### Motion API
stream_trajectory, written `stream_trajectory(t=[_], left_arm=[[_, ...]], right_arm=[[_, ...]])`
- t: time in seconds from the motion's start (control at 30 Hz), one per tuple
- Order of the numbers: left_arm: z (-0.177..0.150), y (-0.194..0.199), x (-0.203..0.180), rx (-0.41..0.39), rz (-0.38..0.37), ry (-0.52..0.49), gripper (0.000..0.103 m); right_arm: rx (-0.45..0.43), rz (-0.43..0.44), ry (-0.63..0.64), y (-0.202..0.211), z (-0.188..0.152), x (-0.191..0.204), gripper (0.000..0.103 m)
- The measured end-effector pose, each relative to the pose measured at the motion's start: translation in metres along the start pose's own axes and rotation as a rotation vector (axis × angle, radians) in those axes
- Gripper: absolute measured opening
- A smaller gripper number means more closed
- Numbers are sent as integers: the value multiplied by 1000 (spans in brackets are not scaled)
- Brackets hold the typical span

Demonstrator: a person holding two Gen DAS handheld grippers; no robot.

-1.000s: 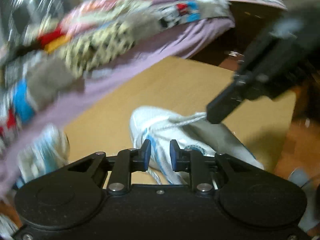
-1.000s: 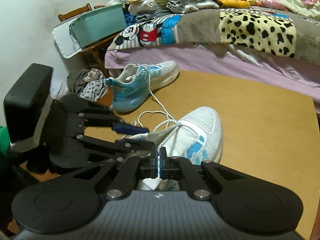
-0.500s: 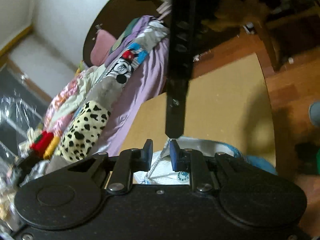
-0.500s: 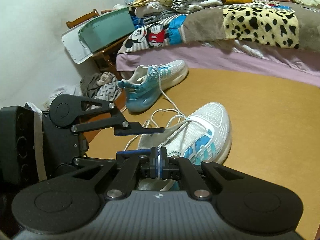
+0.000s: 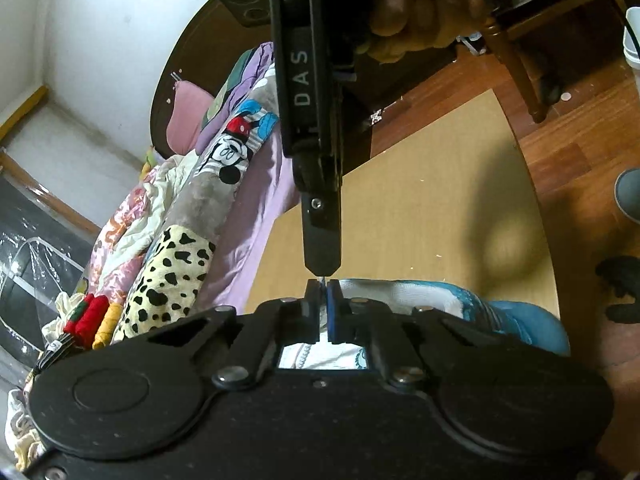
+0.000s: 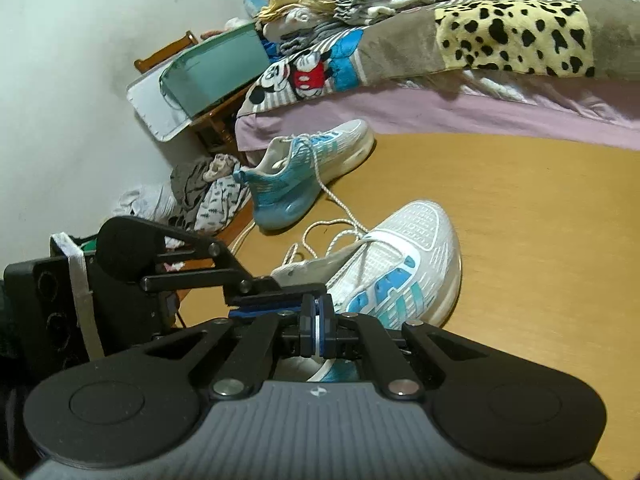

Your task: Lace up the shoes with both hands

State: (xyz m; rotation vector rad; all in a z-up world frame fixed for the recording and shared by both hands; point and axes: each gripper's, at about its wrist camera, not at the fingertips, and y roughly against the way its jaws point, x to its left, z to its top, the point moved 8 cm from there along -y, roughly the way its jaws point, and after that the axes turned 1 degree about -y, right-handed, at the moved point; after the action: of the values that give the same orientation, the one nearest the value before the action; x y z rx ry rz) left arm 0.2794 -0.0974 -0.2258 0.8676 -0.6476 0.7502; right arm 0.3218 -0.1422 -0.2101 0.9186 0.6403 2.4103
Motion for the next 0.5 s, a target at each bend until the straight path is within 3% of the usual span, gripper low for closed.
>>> stream_trajectory(t=[0.2, 0.37, 0.5], left_arm=[[5, -2, 9, 25, -40, 169, 2], [3, 5, 6, 37, -93, 229, 2], [5, 11, 2, 33, -127, 256, 2]], right_arm=[[-36, 7, -51, 2, 4, -8, 5], [-122, -26, -140, 20, 12, -25, 8], [-91, -89, -135, 14, 6, -28, 8]])
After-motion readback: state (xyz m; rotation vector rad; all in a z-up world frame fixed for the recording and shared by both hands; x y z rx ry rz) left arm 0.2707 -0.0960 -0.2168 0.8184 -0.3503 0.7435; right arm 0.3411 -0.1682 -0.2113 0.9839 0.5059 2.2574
